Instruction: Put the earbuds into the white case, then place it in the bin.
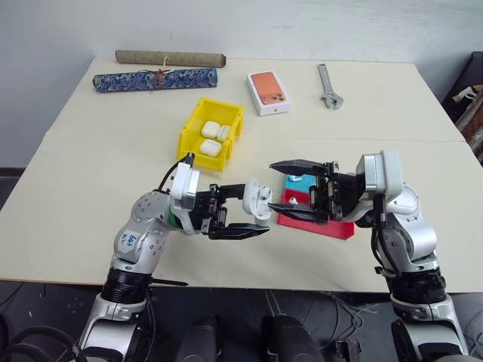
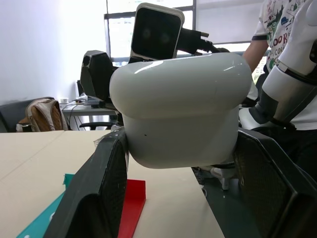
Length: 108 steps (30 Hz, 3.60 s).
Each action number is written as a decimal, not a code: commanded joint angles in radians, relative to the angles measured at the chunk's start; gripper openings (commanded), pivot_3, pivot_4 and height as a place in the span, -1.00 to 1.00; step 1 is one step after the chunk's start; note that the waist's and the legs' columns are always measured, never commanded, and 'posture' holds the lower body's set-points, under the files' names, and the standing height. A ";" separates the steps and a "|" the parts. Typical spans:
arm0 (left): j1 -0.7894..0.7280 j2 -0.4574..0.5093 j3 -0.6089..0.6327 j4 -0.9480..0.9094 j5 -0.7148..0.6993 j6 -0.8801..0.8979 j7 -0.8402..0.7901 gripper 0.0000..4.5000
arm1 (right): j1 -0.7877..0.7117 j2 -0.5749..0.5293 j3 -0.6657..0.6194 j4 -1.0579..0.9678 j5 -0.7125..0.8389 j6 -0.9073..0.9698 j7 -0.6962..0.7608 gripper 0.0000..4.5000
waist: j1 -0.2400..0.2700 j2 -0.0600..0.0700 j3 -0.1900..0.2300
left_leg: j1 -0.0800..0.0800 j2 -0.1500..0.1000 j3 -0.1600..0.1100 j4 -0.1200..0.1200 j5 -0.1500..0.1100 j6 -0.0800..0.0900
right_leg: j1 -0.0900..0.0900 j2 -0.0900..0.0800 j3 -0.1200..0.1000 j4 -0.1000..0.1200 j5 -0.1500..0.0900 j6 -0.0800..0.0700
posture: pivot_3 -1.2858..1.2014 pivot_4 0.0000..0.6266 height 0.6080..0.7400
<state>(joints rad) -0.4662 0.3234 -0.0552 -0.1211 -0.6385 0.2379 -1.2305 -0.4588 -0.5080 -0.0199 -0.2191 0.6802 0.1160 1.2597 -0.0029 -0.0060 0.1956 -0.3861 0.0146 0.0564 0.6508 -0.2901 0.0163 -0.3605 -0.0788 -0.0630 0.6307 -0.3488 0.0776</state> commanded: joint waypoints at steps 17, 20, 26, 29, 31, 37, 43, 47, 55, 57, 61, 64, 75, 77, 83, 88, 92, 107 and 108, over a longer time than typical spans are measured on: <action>0.149 0.141 0.117 -0.017 -0.013 -0.034 0.002 0.23 | 0.609 -0.417 -0.592 0.623 -0.308 -0.241 -0.124 0.99 | 0.007 0.001 0.000 | 0.001 -0.001 0.003 -0.001 0.001 0.004 | 0.003 0.000 0.001 -0.004 0.000 -0.001 | 0.03 -0.52 1.00; 0.148 0.143 0.118 -0.019 -0.011 -0.033 0.008 0.23 | 0.587 -0.421 -0.586 0.639 -0.305 -0.267 -0.129 0.99 | -0.009 0.002 0.000 | 0.003 0.000 0.006 -0.003 0.001 0.005 | 0.003 0.000 0.004 -0.004 -0.001 -0.001 | 0.03 -0.52 1.00; 0.149 0.139 0.109 -0.031 -0.010 -0.028 0.027 0.23 | 0.369 -0.519 -0.406 0.486 -0.303 -0.148 -0.032 0.99 | -0.030 0.004 0.001 | 0.008 0.000 0.010 -0.004 0.003 0.002 | 0.003 0.000 0.009 0.000 -0.001 -0.001 | 0.03 -0.52 1.00; 0.144 0.131 0.101 -0.027 -0.007 -0.033 0.034 0.23 | 0.154 -0.552 -0.255 0.453 -0.342 -0.055 -0.002 0.92 | -0.027 0.004 0.002 | 0.010 0.000 0.012 -0.004 0.003 0.001 | 0.002 0.000 0.010 0.004 0.000 -0.001 | 0.03 -0.52 1.00; 0.141 0.123 0.094 -0.024 -0.003 -0.037 0.039 0.23 | 0.004 -0.548 -0.149 0.480 -0.389 -0.031 0.030 0.76 | -0.024 0.003 0.002 | 0.011 0.000 0.010 -0.003 0.003 -0.001 | 0.002 0.000 0.009 0.006 0.000 -0.001 | 0.03 -0.52 1.00; 0.146 0.109 0.079 -0.028 0.013 -0.054 0.053 0.23 | -0.362 -0.462 0.126 0.740 -0.620 -0.151 0.102 -0.01 | -0.014 0.002 0.003 | 0.007 0.000 0.009 -0.003 0.001 -0.001 | 0.001 0.000 0.008 0.003 0.000 -0.001 | 0.03 -0.52 1.00; 0.159 0.115 0.088 -0.028 0.020 -0.069 0.064 0.23 | -0.594 -0.370 0.288 0.974 -0.780 -0.252 0.169 -0.01 | -0.015 0.002 0.003 | -0.007 0.000 0.009 0.001 0.001 0.000 | -0.014 0.000 0.007 0.007 0.000 0.000 | 0.03 -0.52 1.00; 0.179 0.118 0.093 -0.039 0.021 -0.079 0.072 0.23 | -0.700 -0.318 0.388 1.092 -0.893 -0.302 0.202 -0.01 | -0.025 0.002 0.003 | -0.007 0.000 0.010 0.001 0.002 0.000 | -0.014 0.000 0.007 0.011 0.000 0.000 | 0.03 -0.52 1.00; 0.218 0.114 0.086 -0.080 0.026 -0.093 0.106 0.23 | -0.803 -0.230 0.466 1.272 -1.019 -0.425 0.165 -0.01 | -0.026 0.002 0.003 | -0.006 0.000 0.010 0.004 0.002 -0.001 | -0.014 0.000 0.008 0.012 0.000 0.000 | 0.03 -0.52 1.00; 0.224 0.113 0.082 -0.093 0.026 -0.093 0.115 0.23 | -0.815 -0.218 0.474 1.305 -1.041 -0.451 0.149 -0.01 | -0.027 0.002 0.003 | -0.006 0.000 0.010 0.004 0.002 -0.001 | -0.014 0.000 0.008 0.013 0.000 0.000 | 0.03 -0.52 1.00; 0.240 0.113 0.072 -0.122 0.029 -0.090 0.133 0.23 | -0.842 -0.200 0.493 1.361 -1.090 -0.492 0.122 -0.01 | -0.026 0.002 0.003 | -0.006 0.000 0.010 0.004 0.002 -0.001 | -0.014 0.000 0.008 0.013 0.000 0.000 | 0.03 -0.52 1.00; 0.247 0.114 0.069 -0.137 0.028 -0.087 0.145 0.23 | -0.856 -0.190 0.503 1.395 -1.121 -0.515 0.103 -0.01 | -0.027 0.003 0.003 | -0.006 0.000 0.010 0.004 0.002 -0.001 | -0.015 0.000 0.008 0.013 0.000 0.000 | 0.03 -0.52 1.00; 0.244 0.130 0.075 -0.150 0.016 -0.069 0.159 0.23 | -0.883 -0.135 0.504 1.459 -1.166 -0.496 0.073 -0.01 | -0.028 0.003 0.003 | -0.006 0.000 0.010 0.005 0.002 -0.001 | -0.015 0.000 0.008 0.015 0.000 0.000 | 0.03 -0.52 1.00; 0.237 0.133 0.077 -0.144 0.013 -0.066 0.157 0.23 | -0.887 -0.126 0.506 1.466 -1.173 -0.485 0.074 -0.01 | -0.029 0.003 0.003 | -0.006 0.000 0.010 0.005 0.002 -0.001 | -0.015 0.000 0.008 0.015 0.000 0.000 | 0.03 -0.52 1.00; 0.224 0.138 0.083 -0.135 0.010 -0.062 0.154 0.23 | -0.904 -0.116 0.526 1.487 -1.216 -0.425 0.078 -0.01 | -0.028 0.003 0.003 | -0.005 0.000 0.010 0.005 0.002 -0.002 | -0.015 0.000 0.008 0.015 0.000 0.000 | 0.03 -0.52 1.00; 0.226 0.139 0.088 -0.140 0.010 -0.057 0.156 0.23 | -0.904 -0.112 0.529 1.494 -1.233 -0.405 0.067 -0.01 | -0.028 0.003 0.003 | -0.006 0.000 0.010 0.005 0.002 -0.001 | -0.015 0.000 0.008 0.016 0.000 0.000 | 0.03 -0.52 1.00; 0.231 0.139 0.090 -0.149 0.012 -0.054 0.162 0.23 | -0.899 -0.107 0.518 1.495 -1.227 -0.400 0.063 -0.01 | -0.028 0.003 0.003 | -0.005 0.000 0.010 0.006 0.002 -0.001 | -0.014 0.000 0.008 0.016 0.000 0.000 | 0.03 -0.52 1.00; 0.241 0.137 0.084 -0.178 0.013 -0.044 0.182 0.23 | -0.885 -0.110 0.507 1.495 -1.216 -0.402 0.064 -0.71 | -0.028 0.003 0.003 | -0.005 0.000 0.010 0.006 0.002 -0.002 | -0.015 0.000 0.008 0.017 0.000 0.000 | 0.03 -0.52 1.00; 0.242 0.137 0.084 -0.179 0.013 -0.043 0.183 0.23 | -0.884 -0.111 0.507 1.495 -1.216 -0.401 0.065 -0.71 | -0.028 0.003 0.003 | -0.005 0.000 0.010 0.006 0.002 -0.002 | -0.014 0.000 0.008 0.017 0.000 0.000 | 0.03 -0.52 1.00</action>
<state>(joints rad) -0.2296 0.4529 0.0207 -0.2627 -0.6147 0.1982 -1.0487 -1.3474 -0.6128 0.4990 1.2711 -0.5415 -0.2842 1.3213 -0.0311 -0.0034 0.1982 -0.3913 0.0149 0.0662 0.6569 -0.2876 0.0147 -0.3750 -0.0791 -0.0547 0.6472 -0.3488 0.0772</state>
